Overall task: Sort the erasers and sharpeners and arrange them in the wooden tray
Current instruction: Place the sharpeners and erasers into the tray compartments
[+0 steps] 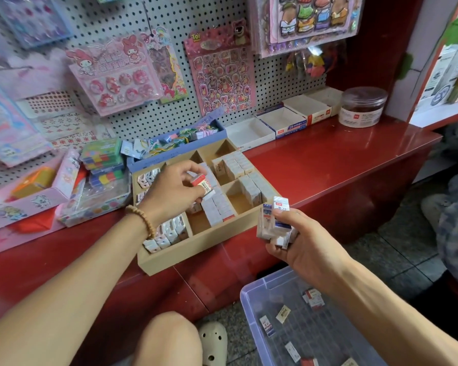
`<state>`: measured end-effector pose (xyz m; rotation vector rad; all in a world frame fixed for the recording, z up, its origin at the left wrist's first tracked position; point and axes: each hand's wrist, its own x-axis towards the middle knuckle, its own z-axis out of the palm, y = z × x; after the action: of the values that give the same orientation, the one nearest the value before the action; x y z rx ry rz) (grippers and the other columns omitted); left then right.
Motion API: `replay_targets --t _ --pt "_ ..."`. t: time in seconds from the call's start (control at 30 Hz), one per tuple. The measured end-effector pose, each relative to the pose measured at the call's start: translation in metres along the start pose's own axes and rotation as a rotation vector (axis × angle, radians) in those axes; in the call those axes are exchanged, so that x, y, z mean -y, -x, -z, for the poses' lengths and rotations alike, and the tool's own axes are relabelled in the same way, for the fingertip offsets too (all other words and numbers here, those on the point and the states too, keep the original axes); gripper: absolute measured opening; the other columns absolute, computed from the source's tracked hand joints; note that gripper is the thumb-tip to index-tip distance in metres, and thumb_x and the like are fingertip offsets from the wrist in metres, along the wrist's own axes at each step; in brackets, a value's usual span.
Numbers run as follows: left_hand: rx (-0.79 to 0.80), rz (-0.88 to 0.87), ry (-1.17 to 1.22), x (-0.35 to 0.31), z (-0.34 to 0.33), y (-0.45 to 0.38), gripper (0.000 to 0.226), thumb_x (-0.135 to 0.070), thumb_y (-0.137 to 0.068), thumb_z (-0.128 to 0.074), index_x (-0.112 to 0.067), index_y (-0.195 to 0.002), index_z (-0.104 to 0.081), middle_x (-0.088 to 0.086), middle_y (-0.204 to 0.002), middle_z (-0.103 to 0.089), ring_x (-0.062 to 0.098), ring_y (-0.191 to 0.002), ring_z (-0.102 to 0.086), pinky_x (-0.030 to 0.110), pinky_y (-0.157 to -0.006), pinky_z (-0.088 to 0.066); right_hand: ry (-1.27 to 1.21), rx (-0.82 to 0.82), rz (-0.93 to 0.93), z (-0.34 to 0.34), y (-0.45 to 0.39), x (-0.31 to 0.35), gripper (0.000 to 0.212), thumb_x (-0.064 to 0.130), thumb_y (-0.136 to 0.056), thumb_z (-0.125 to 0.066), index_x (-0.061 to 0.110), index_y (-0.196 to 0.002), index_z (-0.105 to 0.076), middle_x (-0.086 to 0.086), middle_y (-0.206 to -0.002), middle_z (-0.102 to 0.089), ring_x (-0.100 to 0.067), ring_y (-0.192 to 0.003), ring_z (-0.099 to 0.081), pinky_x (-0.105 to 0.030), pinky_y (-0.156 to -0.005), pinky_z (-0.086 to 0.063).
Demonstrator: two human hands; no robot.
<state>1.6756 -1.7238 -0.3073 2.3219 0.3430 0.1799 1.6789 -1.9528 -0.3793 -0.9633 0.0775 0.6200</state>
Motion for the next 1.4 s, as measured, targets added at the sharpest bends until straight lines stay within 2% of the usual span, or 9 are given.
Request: replay_targets --t 0.1,0.2,0.33,0.57,0.93,1.1,1.2,1.27,1.4 --pt "-0.015 -0.042 -0.265 0.027 0.011 -0.004 0.026 -0.015 -0.080 -0.073 -0.035 -0.089 -0.059 -0.010 -0.089 -0.069 0.013 -0.080 -0.067 0.038 -0.081 -0.056 0.007 0.006 -0.009 -0.004 0.000 -0.005 0.048 0.024 -0.066 -0.072 0.009 -0.111 -0.065 -0.010 -0.093 -0.071 -0.019 -0.079 -0.067 -0.027 -0.059 -0.054" --pt "-0.012 -0.054 -0.416 0.045 0.011 -0.008 0.021 -0.025 -0.078 -0.077 -0.032 -0.083 -0.058 -0.011 -0.089 -0.066 0.013 -0.086 -0.064 0.033 -0.078 -0.053 0.022 0.008 -0.019 -0.005 -0.002 -0.008 0.046 0.025 -0.066 -0.073 0.010 -0.108 -0.066 -0.010 -0.094 -0.071 -0.019 -0.079 -0.066 -0.028 -0.059 -0.054" --pt "0.032 -0.081 -0.439 0.054 -0.001 -0.015 0.021 -0.020 -0.080 -0.077 -0.029 -0.079 -0.058 -0.008 -0.083 -0.064 0.015 -0.083 -0.063 0.032 -0.074 -0.050 0.030 0.011 -0.015 -0.004 -0.003 -0.010 0.048 0.024 -0.069 -0.073 0.008 -0.114 -0.067 -0.012 -0.096 -0.069 -0.020 -0.082 -0.064 -0.028 -0.060 -0.053" --pt "-0.032 -0.131 -0.619 0.065 -0.012 -0.029 0.021 -0.032 -0.078 -0.077 -0.031 -0.082 -0.056 -0.009 -0.089 -0.057 0.016 -0.092 -0.054 0.041 -0.093 -0.039 0.027 0.017 -0.024 0.000 -0.008 -0.010 0.047 0.024 -0.069 -0.073 0.007 -0.113 -0.066 -0.012 -0.096 -0.066 -0.021 -0.081 -0.063 -0.028 -0.058 -0.052" --pt "-0.016 -0.103 -0.670 0.065 -0.013 -0.030 0.037 -0.040 -0.068 -0.082 -0.027 -0.090 -0.056 -0.009 -0.092 -0.055 0.017 -0.094 -0.051 0.036 -0.087 -0.031 0.025 0.066 -0.031 -0.011 -0.015 -0.011 0.043 0.024 -0.073 -0.072 0.012 -0.113 -0.067 -0.010 -0.099 -0.071 -0.019 -0.082 -0.065 -0.028 -0.061 -0.052" --pt "-0.023 -0.244 -0.334 0.039 -0.005 -0.018 0.010 -0.030 -0.086 -0.071 -0.026 -0.091 -0.063 -0.009 -0.086 -0.060 0.008 -0.078 -0.058 0.028 -0.075 -0.048 0.066 0.088 -0.024 -0.027 -0.019 -0.013 0.046 0.027 -0.069 -0.073 0.009 -0.111 -0.065 -0.013 -0.100 -0.072 -0.021 -0.082 -0.066 -0.028 -0.060 -0.051" --pt "0.173 -0.203 -0.031 0.005 -0.011 -0.007 0.017 -0.035 -0.094 -0.061 -0.024 -0.088 -0.071 -0.008 -0.084 -0.067 0.007 -0.066 -0.064 0.026 -0.061 -0.048 0.100 0.099 -0.011 -0.036 -0.024 -0.014 0.062 0.029 -0.068 -0.075 0.002 -0.122 -0.061 -0.014 -0.097 -0.070 -0.019 -0.073 -0.065 -0.027 -0.056 -0.050" --pt "0.327 -0.143 0.023 -0.010 -0.014 -0.004 0.022 -0.041 -0.092 -0.062 -0.024 -0.084 -0.075 -0.002 -0.087 -0.071 0.011 -0.073 -0.067 0.027 -0.056 -0.049 0.107 0.126 -0.004 -0.038 -0.025 -0.015 0.064 0.029 -0.072 -0.074 0.000 -0.127 -0.059 -0.016 -0.102 -0.068 -0.018 -0.074 -0.064 -0.027 -0.056 -0.051" --pt "0.410 -0.111 0.014 -0.019 -0.019 -0.006 0.020 -0.036 -0.088 -0.069 -0.021 -0.078 -0.078 -0.003 -0.087 -0.074 0.011 -0.085 -0.066 0.030 -0.068 -0.057 0.098 0.130 -0.005 -0.038 -0.026 -0.016 0.054 0.032 -0.084 -0.069 0.001 -0.127 -0.060 -0.015 -0.101 -0.066 -0.018 -0.073 -0.063 -0.027 -0.056 -0.049"
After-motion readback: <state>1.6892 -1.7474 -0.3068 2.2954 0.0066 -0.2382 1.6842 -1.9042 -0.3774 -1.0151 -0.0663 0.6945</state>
